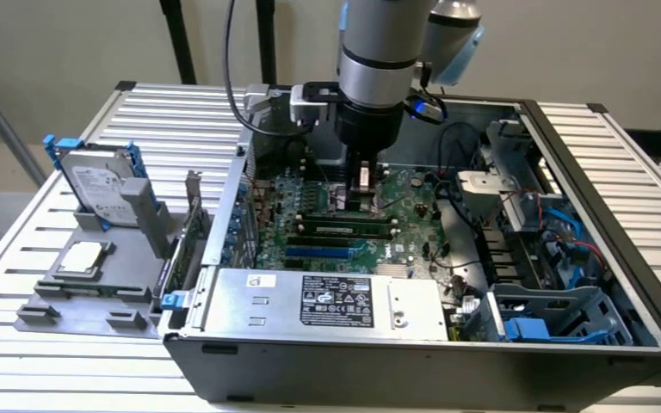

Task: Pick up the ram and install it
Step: 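Press down the ram until it locks into place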

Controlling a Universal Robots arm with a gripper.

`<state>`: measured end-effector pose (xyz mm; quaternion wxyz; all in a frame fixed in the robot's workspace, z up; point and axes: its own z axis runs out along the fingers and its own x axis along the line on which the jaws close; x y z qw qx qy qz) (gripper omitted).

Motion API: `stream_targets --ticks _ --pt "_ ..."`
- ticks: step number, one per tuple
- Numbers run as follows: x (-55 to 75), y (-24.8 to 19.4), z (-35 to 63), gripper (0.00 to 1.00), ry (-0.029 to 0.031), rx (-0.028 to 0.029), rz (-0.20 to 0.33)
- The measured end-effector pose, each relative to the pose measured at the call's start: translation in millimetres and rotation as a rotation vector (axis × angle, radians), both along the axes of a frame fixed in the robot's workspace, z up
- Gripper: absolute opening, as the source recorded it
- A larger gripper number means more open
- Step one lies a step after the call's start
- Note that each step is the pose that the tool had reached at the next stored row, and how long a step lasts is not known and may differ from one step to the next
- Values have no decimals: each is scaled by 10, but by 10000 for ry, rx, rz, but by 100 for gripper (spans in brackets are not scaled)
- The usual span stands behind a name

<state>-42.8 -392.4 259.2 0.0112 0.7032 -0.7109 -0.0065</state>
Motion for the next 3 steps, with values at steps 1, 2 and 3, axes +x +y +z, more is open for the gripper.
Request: stream_targets --ticks 1,2,3 --pt "0 0 0 11 -1 1 0" --pt "0 0 2 11 1 -1 0" --pt "0 0 1 11 0 0 0"
